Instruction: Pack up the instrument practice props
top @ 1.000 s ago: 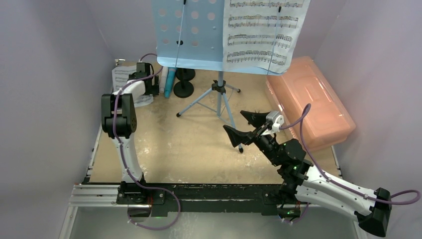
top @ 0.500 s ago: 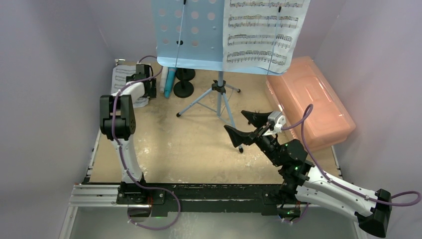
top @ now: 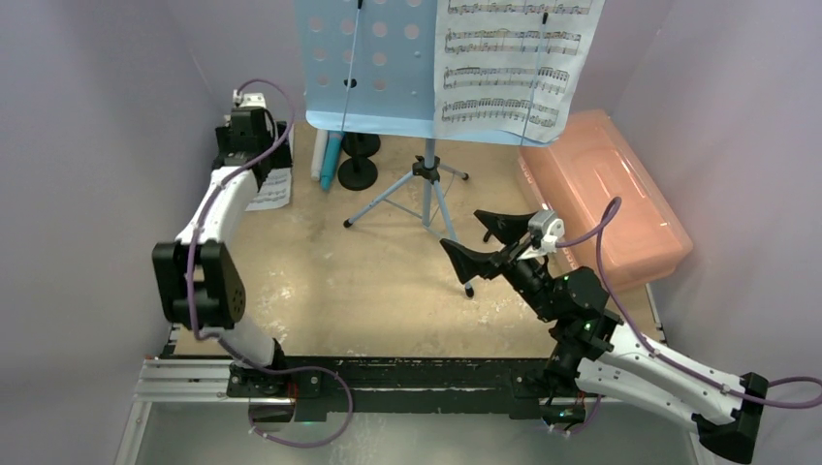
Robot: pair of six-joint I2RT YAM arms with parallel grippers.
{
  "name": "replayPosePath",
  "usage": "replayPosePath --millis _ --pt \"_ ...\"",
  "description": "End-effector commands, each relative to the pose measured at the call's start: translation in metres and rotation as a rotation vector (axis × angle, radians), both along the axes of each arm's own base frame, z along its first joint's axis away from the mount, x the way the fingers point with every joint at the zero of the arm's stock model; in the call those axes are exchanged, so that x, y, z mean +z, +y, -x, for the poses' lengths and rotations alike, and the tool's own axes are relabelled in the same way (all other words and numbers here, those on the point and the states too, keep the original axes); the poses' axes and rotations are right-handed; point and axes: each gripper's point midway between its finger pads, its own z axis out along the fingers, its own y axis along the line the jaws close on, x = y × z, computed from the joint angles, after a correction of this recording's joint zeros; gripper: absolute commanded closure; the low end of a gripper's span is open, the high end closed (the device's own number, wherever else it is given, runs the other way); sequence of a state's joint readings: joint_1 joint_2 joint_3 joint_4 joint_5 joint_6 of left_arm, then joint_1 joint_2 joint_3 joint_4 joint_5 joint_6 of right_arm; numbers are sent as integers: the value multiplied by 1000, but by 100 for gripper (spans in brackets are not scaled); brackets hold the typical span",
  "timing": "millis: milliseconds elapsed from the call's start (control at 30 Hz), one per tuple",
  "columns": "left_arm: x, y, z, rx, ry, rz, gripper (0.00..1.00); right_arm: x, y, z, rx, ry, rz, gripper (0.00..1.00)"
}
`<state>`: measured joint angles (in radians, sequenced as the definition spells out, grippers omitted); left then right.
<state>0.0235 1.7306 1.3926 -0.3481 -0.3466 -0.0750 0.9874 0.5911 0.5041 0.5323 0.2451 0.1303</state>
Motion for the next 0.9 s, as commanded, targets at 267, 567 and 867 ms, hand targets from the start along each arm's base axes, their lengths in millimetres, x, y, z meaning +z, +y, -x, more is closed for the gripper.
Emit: replayPosePath --millis 267,567,867 --pt "164 -34 101 -95 -399 154 1 39 -1 -6 -31 78 76 2" --pt "216 -65 162 -258 -508 222 1 53 -27 -5 -105 101 81 2" --pt "271 -149 212 -708 -592 438 2 76 -41 -2 -135 135 114 2"
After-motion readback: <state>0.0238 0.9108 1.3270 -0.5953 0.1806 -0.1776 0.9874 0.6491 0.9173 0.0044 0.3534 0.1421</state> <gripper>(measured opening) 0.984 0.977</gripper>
